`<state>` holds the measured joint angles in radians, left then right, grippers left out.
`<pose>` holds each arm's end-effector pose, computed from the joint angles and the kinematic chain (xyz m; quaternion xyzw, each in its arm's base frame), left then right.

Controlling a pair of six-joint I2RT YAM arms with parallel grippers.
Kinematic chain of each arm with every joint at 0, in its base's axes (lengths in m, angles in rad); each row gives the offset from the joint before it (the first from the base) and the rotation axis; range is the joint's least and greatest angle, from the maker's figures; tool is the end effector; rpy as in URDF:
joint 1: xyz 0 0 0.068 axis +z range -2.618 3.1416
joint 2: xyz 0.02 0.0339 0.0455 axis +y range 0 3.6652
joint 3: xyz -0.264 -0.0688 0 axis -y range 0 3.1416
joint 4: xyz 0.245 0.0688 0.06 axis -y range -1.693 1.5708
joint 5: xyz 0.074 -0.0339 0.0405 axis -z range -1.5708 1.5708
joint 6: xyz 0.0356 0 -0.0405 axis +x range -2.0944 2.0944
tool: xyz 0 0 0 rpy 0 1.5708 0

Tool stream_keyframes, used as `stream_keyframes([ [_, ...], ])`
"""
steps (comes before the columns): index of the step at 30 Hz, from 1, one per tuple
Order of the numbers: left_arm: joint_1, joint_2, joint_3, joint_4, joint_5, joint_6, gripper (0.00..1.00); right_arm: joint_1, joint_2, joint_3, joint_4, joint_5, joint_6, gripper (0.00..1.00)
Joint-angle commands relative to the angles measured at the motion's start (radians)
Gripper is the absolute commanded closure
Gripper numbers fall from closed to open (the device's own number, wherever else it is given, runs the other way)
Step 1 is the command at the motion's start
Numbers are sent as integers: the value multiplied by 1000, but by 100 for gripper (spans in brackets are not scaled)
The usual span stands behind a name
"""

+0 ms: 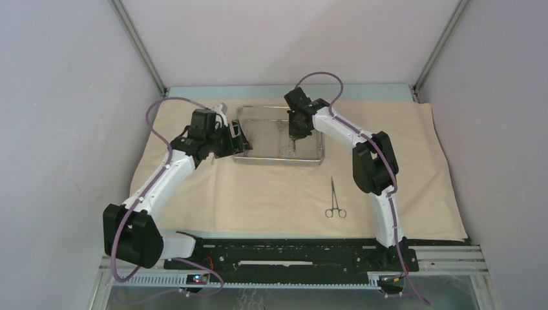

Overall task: Open and lay out the surgical kit
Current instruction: Pick up the medical item from the container.

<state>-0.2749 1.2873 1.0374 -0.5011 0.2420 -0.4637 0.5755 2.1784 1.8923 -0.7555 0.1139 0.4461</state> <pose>0.2650 -0.0836 0.2904 -0.0379 0.9109 -0.2460 0.3290 0.4031 0.2567 0.2243 -0.0474 0.9626 0.0797 0.2546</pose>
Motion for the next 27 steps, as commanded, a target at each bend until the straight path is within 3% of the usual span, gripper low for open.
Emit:
stream_keyframes([
  [1, -5, 49, 99, 34, 51, -38, 23, -5, -52, 11, 51, -42, -31, 100],
  [15, -34, 387, 360, 107, 169, -49, 24, -84, -71, -34, 197, -295, -10, 100],
  [27, -36, 601, 428, 186, 356, -91, 25, -134, -67, -38, 300, -498, 61, 100],
])
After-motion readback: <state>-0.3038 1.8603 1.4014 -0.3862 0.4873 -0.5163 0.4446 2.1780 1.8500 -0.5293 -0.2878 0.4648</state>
